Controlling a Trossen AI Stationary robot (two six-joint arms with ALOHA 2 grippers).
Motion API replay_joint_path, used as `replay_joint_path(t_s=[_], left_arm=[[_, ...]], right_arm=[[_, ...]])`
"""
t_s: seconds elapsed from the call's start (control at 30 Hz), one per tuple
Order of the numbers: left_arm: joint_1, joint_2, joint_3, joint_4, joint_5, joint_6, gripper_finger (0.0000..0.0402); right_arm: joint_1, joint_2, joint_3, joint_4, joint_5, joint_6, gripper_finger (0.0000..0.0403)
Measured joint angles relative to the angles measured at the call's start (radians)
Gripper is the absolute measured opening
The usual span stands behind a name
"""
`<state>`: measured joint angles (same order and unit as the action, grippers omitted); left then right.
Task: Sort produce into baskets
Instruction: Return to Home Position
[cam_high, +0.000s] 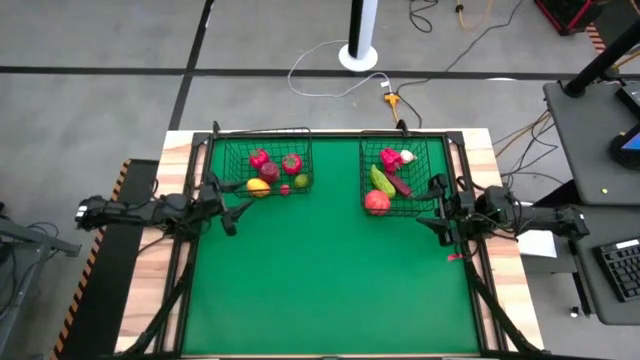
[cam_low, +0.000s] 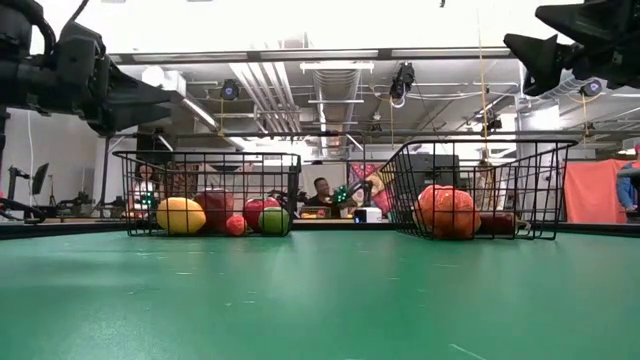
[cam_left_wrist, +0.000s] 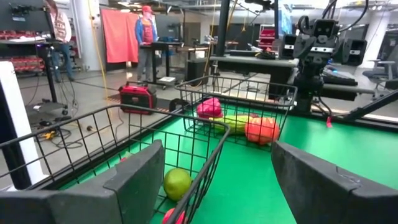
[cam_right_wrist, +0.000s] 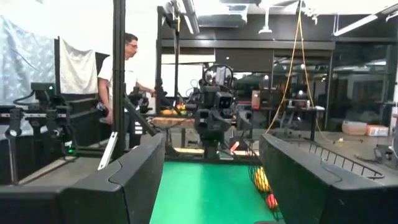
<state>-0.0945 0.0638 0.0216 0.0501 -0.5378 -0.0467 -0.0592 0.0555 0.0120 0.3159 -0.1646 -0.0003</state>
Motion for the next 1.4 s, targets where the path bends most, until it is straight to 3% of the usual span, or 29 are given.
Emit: replay_joint_path(t_s=[1.4], left_arm=[[0.0,0.026,0.0,0.002,-0.001,0.0,0.0277]], right_arm=[[0.0,0.006,-0.002,0.001,0.006,0.0,0.0259]])
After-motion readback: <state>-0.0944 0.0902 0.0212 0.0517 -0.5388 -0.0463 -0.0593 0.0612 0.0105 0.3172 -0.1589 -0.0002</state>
